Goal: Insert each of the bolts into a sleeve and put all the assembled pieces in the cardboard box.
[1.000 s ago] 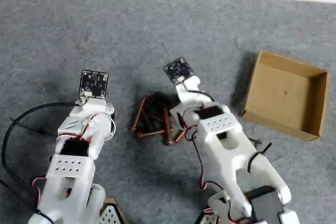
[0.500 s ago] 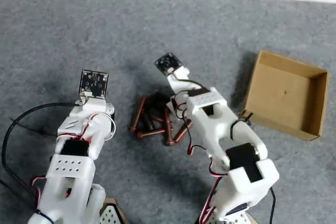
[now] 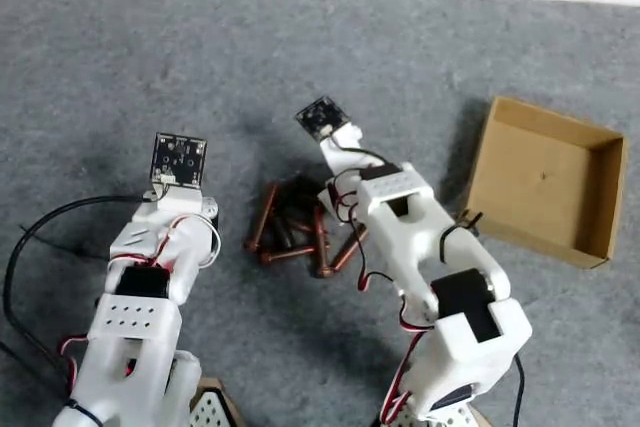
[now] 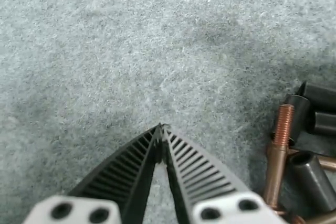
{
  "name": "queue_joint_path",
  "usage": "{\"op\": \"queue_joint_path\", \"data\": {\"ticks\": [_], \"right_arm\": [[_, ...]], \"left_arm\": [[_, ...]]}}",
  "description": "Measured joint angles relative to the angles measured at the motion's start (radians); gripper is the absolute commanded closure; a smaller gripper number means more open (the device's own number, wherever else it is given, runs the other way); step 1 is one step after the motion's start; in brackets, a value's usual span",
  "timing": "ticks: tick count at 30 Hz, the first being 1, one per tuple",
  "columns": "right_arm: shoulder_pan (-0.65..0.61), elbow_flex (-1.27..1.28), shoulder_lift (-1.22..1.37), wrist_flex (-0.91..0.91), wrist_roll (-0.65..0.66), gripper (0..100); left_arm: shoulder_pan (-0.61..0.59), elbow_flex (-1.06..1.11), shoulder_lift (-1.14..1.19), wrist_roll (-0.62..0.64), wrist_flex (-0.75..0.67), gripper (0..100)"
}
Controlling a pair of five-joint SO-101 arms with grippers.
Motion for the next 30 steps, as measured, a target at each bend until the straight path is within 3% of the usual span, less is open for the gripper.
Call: {"op": "queue_joint_path", "data": {"ticks": [18,30], "right_arm": [[0.02,-0.054,0.0,0.0,0.058,78.7],[0.005,-0.13,0.144,0.0,0.135,85.2]], "left_arm": [[0.0,0.003,0.0,0.0,-0.015,99],[0.0,0.003,0.0,0.0,-0.017,99]]}}
